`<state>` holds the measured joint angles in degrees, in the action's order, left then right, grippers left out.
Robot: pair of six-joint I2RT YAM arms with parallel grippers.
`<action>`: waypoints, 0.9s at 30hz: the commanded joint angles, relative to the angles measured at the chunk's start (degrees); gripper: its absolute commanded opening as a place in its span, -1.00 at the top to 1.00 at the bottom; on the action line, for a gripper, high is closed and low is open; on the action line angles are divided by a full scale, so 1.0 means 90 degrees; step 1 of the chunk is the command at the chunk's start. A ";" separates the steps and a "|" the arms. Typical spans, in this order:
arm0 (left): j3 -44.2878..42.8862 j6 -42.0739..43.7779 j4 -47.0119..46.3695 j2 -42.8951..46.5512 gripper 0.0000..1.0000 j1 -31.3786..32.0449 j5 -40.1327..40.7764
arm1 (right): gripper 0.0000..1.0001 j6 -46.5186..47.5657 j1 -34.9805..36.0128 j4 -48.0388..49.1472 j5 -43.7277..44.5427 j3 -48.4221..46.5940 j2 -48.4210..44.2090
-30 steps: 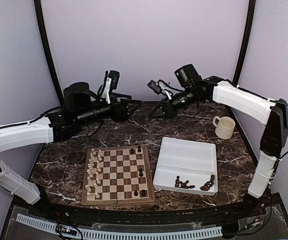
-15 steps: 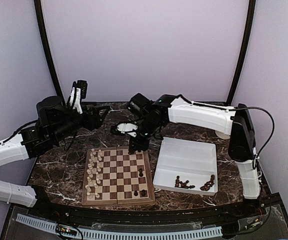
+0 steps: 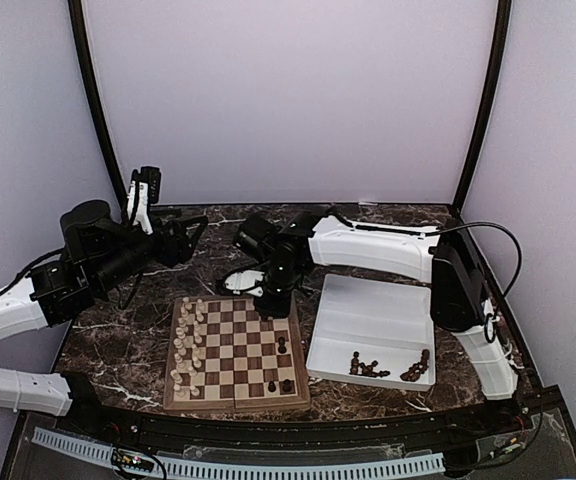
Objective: Set up the chess pieces on the board
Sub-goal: Place the pawn at b7.
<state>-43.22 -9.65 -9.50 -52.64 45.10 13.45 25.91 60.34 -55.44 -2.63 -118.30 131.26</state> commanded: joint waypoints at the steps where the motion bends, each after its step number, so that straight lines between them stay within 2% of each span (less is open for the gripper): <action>1: 0.0067 0.0030 0.0016 0.0097 -0.40 -0.0039 0.0075 | 1.00 0.0017 0.0053 0.0011 0.0498 -0.0184 0.0121; 18: 0.0017 0.0074 -0.0077 -0.0214 -0.40 -0.0049 -0.0194 | 1.00 -0.0035 0.0064 0.0008 0.0705 -0.0426 0.0523; 27: 0.0085 0.0032 -0.0168 -0.0277 -0.40 -0.0050 -0.0252 | 0.62 -0.0063 0.0062 0.0032 0.0726 -0.0360 0.0465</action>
<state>-43.11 -9.63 -9.39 -55.22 45.10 11.81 25.78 60.40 -55.31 3.16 -120.88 134.69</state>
